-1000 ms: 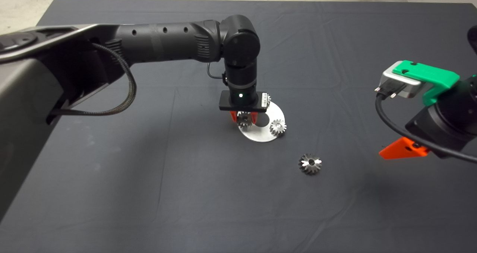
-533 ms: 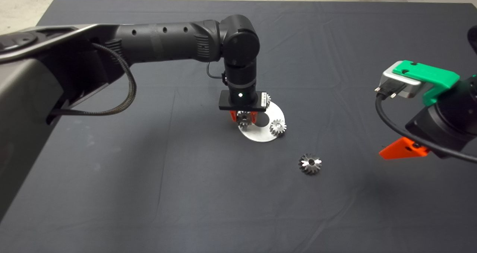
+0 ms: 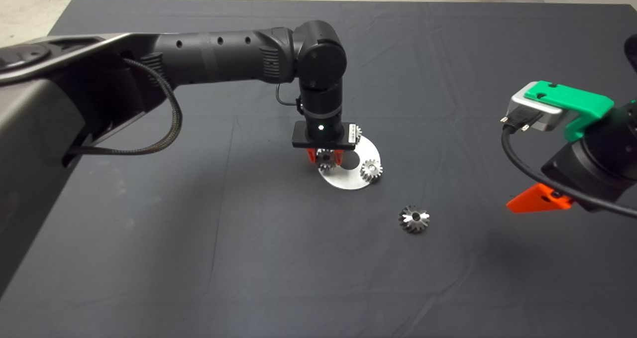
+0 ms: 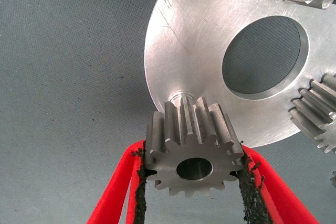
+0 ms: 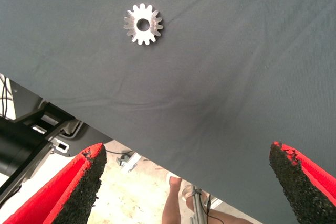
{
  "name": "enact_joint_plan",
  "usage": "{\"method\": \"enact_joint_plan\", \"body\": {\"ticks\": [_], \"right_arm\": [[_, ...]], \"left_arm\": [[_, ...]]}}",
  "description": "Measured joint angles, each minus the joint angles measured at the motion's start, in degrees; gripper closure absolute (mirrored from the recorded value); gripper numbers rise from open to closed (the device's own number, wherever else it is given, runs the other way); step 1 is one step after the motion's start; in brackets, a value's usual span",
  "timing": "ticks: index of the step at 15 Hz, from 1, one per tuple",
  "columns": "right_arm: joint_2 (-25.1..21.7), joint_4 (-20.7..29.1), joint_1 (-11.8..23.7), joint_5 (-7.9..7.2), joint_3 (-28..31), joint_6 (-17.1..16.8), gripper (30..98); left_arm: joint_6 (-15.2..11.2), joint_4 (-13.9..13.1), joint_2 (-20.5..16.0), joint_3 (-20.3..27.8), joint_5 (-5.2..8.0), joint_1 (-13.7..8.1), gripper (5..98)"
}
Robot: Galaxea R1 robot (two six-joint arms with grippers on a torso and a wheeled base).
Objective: Remove an incorrectly installed larger gear and replace it with the correct smaller gear
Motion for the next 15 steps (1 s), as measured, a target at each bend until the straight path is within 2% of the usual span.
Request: {"method": "enact_joint_plan", "body": {"ticks": [5, 12, 15], "right_arm": [[-0.02, 0.02, 0.00, 0.00, 0.20, 0.00, 46.1], [-0.04, 0.02, 0.00, 0.00, 0.22, -0.01, 46.1], [-0.05, 0.02, 0.00, 0.00, 0.22, 0.00, 46.1]], "left_arm": [[0.00, 0.00, 0.00, 0.00, 0.00, 0.00, 64.4], [0.00, 0.00, 0.00, 0.12, -0.01, -0.05, 56.1], [-0.02, -0.01, 0.02, 1.46, 0.39, -1.18, 50.9]]}}
